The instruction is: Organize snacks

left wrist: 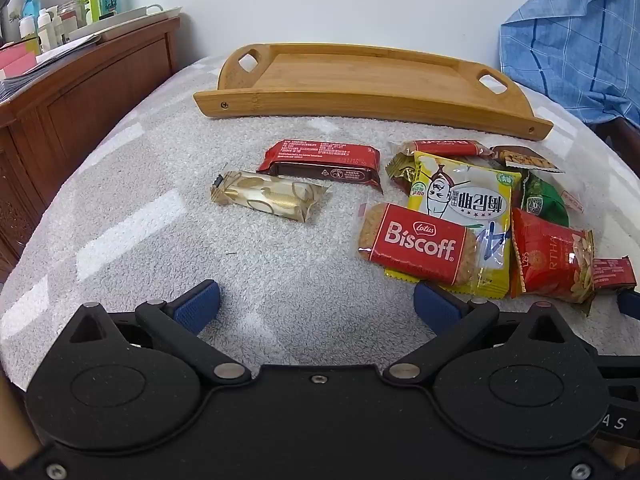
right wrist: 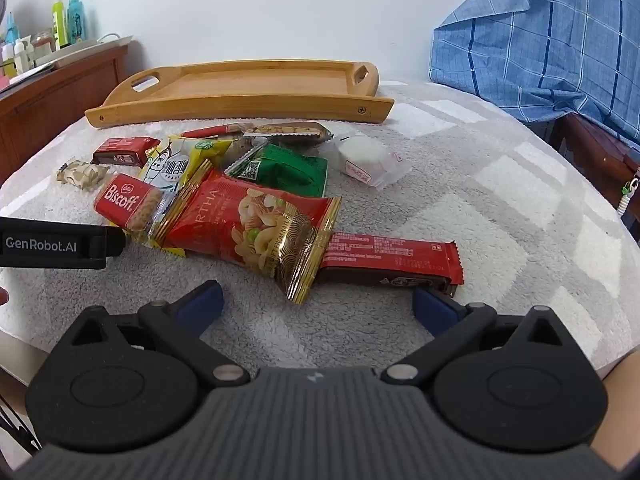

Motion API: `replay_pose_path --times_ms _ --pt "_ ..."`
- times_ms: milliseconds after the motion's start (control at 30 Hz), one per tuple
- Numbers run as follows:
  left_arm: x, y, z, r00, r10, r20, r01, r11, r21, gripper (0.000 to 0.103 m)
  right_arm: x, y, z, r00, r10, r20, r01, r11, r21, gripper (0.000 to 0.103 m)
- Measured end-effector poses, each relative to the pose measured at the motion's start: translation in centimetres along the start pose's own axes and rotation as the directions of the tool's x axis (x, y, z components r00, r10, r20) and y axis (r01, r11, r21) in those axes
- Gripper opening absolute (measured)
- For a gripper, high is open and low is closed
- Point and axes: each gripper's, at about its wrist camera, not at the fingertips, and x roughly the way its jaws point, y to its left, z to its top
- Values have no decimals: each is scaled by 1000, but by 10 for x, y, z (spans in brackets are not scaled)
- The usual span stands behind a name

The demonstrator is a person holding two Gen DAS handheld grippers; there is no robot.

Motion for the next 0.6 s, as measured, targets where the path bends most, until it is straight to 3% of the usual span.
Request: replay_pose_path --times_ms 600 --pt "0 0 0 1000 1 5 -1 1000 1 103 0 0 -1 1000 1 3 -1 1000 1 103"
